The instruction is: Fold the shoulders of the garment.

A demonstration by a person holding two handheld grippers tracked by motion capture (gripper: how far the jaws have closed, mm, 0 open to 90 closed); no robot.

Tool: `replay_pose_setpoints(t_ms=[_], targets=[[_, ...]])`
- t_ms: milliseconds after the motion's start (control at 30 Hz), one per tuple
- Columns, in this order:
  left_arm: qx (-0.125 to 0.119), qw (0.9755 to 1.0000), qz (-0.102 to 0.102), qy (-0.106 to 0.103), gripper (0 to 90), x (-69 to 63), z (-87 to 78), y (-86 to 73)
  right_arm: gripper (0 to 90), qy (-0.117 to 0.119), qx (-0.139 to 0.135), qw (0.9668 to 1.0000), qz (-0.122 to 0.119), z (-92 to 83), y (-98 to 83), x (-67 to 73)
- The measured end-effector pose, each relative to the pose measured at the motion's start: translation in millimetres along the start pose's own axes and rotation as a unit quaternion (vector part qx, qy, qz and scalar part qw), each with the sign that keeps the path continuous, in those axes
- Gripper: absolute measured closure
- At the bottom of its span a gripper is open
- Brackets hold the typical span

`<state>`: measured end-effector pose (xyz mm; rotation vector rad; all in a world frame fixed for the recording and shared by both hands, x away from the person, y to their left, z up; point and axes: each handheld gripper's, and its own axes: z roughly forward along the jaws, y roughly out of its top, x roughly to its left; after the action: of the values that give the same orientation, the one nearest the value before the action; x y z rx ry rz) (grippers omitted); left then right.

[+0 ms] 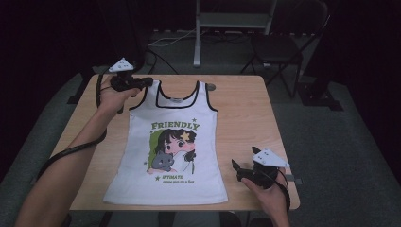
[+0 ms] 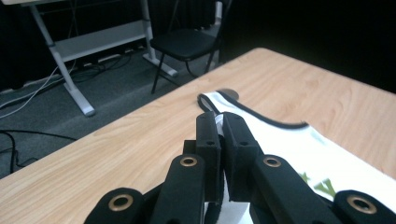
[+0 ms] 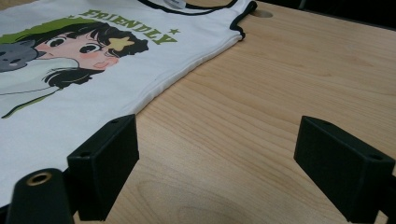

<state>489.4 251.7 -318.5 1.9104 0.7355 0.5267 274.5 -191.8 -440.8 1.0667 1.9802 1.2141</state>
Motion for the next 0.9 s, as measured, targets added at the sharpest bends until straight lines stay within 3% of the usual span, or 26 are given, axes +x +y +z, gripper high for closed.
replay_pose_setpoints(t_ms=[633, 767, 900], targets=[[0.035, 0.9969, 0.012, -0.069, 86.1, -50.7, -16.0, -71.5, 13.3, -0.002, 0.004, 1.0, -0.001, 0.6, 0.2, 1.0], [0.041, 0.9963, 0.007, -0.076, 86.1, -57.0, -16.2, -84.9, 13.2, -0.003, 0.004, 1.0, -0.002, 0.5, 0.2, 1.3], [0.056, 0.9953, 0.017, -0.078, 86.1, -60.4, -15.9, -93.6, 13.2, -0.003, 0.004, 1.0, -0.001, 0.4, 0.2, 1.3]])
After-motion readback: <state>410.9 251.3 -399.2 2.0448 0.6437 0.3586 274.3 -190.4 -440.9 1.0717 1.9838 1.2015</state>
